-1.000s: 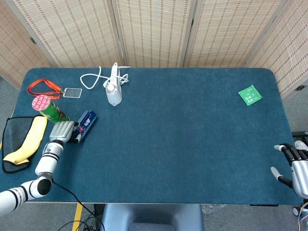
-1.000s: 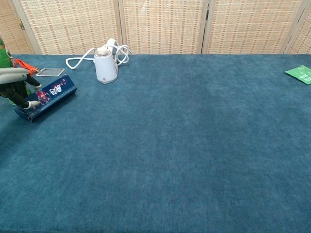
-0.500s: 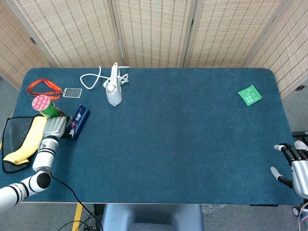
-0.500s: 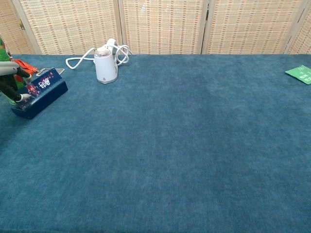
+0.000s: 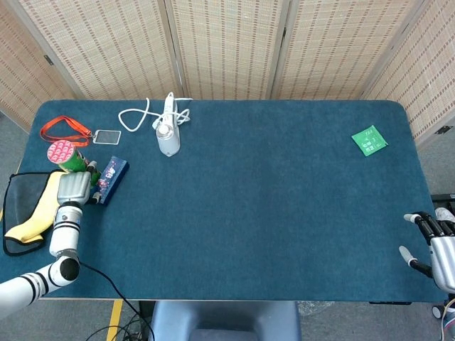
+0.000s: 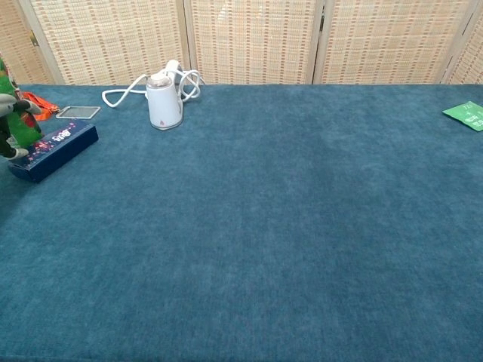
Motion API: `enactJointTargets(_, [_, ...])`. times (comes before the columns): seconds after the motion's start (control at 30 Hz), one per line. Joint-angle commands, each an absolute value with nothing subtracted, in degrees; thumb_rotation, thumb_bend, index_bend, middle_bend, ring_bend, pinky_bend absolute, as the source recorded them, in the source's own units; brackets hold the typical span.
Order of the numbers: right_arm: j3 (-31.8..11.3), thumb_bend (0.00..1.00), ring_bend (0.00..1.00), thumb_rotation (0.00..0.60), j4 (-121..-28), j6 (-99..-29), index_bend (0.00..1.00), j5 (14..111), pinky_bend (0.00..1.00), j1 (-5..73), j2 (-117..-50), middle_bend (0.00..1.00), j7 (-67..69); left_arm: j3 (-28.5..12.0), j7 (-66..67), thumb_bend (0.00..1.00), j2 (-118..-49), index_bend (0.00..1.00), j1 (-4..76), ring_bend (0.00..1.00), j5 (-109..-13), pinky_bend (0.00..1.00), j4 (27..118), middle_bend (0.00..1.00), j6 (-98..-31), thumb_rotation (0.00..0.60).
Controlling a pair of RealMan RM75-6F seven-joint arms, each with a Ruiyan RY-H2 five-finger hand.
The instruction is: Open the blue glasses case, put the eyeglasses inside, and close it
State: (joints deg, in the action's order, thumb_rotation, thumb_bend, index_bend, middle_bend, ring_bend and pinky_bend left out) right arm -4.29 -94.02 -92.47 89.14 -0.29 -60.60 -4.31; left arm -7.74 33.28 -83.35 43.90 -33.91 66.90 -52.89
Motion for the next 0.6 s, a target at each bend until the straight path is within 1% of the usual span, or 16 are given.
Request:
enactJointTargets(0.03, [-4.3, 0.21, 0.41, 0.6, -94.0, -92.5, 0.27, 89.2, 0.3, -0.3, -60.6, 0.29, -4.2, -7.4, 34.0, 0.39, -83.8, 0.11, 43.7, 0.88, -34.4, 0.95, 66.3, 0.94, -52.7, 0.6])
enactJointTargets(0.1, [-4.2, 0.21, 0.41, 0.6, -93.9, -92.6, 0.27, 89.2, 0.3, -0.4, -60.6, 0.29, -4.1, -7.7, 33.5, 0.39, -83.6, 0.13, 43.5, 0.88, -34.7, 0.95, 66.8, 0.94, -52.7, 0.6])
enactJointTargets(0.2, [-4.3, 0.21, 0.42, 0.6, -93.8, -92.8, 0.27, 89.0, 0.3, -0.5, -60.5, 0.29, -4.1, -9.2, 29.9, 0.39, -82.0, 0.15, 42.4, 0.88, -36.7, 0.96, 70.6, 0.94, -53.5, 0.6])
enactJointTargets(0.37, [-4.3, 0.21, 0.42, 0.6, -93.7, -92.6, 0.27, 89.1, 0.3, -0.4, -60.6, 0.29, -4.0, -11.4, 24.9, 0.39, -78.7, 0.17, 41.9, 0.88, -38.0, 0.96, 76.6, 0.94, -51.0, 0.6])
enactJointTargets(0.5, [-4.3, 0.21, 0.42, 0.6, -93.5, -92.5, 0.27, 89.1, 0.3, -0.4, -60.7, 0.29, -3.8, -12.2, 25.2, 0.38, -78.9, 0.16, 43.5, 0.89, -38.2, 0.96, 76.7, 0.95, -49.9, 0.6])
enactJointTargets(0.6, [-4.3, 0.21, 0.42, 0.6, -93.4, -92.7, 0.27, 89.2, 0.3, -0.4, -60.6, 0.29, -3.6, -12.5, 27.0, 0.38, -79.3, 0.16, 46.2, 0.9, -34.6, 0.97, 75.2, 0.96, -45.6, 0.6])
